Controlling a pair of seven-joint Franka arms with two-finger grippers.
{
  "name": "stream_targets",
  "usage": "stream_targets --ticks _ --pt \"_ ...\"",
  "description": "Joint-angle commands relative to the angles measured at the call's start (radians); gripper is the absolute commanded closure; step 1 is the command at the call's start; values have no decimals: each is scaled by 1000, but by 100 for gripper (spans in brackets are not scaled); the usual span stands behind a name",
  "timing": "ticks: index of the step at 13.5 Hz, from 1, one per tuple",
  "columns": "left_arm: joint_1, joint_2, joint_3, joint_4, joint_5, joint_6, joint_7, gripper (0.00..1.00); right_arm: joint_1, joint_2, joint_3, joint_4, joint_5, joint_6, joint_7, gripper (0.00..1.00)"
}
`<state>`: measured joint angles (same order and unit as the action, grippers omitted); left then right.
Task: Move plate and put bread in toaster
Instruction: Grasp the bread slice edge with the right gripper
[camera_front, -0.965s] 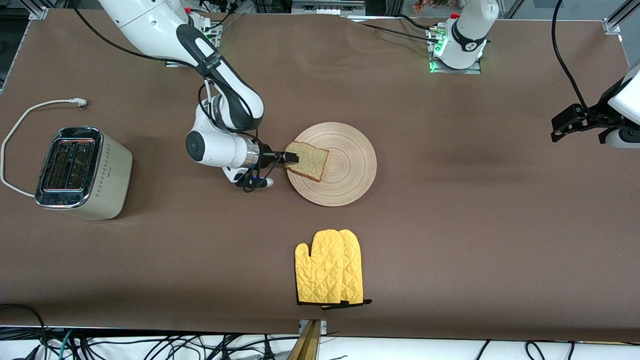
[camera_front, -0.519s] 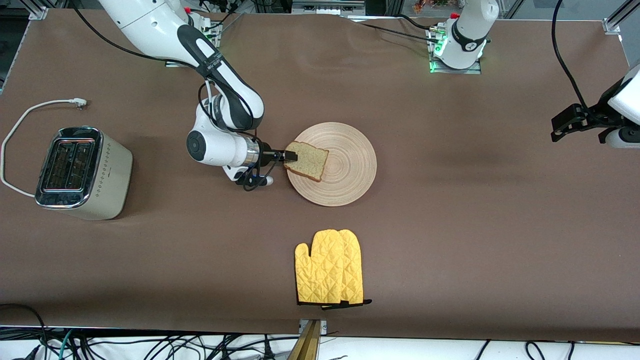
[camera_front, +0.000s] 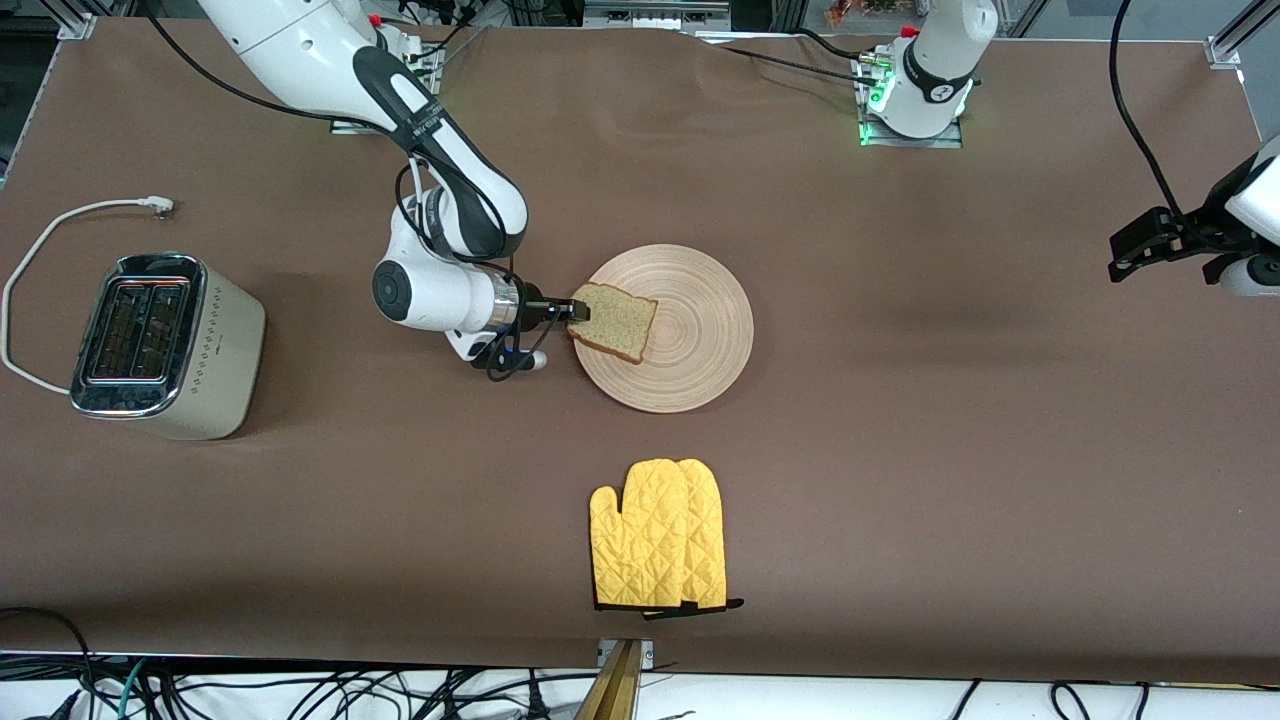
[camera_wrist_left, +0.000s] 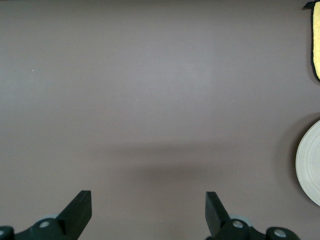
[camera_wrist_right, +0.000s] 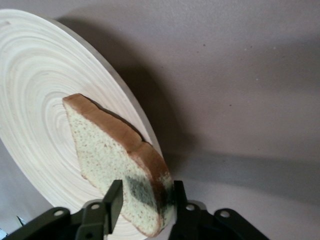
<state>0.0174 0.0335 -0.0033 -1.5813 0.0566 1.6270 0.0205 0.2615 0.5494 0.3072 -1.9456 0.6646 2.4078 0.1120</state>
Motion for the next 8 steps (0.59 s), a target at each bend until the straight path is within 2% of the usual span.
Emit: stream_targets --ticks 1,6,8 --pt "7 -9 -4 0 -23 -15 12 0 -4 -40 6 -19 23 -28 15 78" --pt "7 -4 -4 14 -12 -15 12 0 -2 -31 6 -23 21 -32 17 78" --pt "9 -6 -3 15 -14 -15 13 0 -4 -42 6 -21 21 -33 9 93"
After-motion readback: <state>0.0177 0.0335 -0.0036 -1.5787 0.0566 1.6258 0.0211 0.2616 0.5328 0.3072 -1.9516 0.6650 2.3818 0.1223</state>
